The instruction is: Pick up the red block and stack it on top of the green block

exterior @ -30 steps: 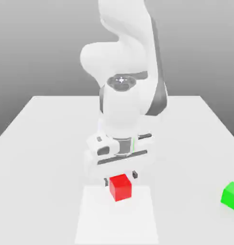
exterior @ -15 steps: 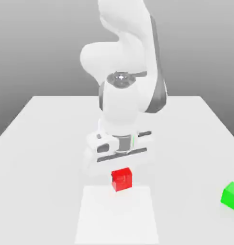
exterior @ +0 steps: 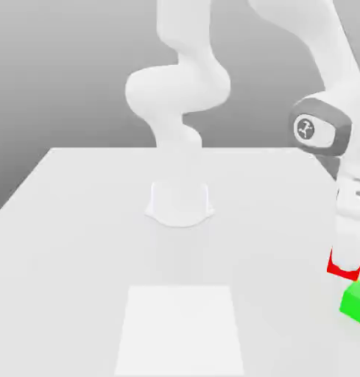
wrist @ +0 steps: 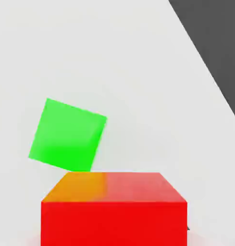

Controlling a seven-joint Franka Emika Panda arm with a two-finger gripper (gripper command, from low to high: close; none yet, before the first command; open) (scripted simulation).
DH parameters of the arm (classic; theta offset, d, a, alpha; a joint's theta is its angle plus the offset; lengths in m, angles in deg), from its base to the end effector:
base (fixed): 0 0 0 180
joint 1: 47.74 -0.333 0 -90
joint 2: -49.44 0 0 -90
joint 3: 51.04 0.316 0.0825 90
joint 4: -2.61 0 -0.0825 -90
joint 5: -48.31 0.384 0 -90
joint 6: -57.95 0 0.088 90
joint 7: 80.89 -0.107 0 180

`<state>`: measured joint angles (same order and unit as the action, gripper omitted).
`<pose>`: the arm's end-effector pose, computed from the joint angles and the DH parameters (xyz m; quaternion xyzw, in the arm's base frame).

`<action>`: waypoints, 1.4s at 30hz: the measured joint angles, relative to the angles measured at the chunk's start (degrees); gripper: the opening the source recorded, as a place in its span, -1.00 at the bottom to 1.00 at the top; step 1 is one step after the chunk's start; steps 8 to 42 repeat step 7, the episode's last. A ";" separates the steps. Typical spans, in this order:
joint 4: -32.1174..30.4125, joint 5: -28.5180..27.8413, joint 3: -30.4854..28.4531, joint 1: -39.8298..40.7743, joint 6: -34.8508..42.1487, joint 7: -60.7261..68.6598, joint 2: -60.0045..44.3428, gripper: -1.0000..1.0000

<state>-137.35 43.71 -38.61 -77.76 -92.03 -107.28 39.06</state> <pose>0.3569 0.3321 0.2307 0.9850 0.1724 0.0001 0.0008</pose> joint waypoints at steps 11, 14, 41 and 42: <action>0.97 -3.29 -1.82 -1.95 -6.08 -2.34 -7.21 1.00; 0.97 -3.29 -1.82 -1.95 -6.08 -2.34 -7.21 1.00; 0.97 -3.29 -1.82 -1.95 -6.08 -2.34 -7.21 1.00; 0.97 -3.29 -1.82 -1.95 -6.08 -2.34 -7.21 1.00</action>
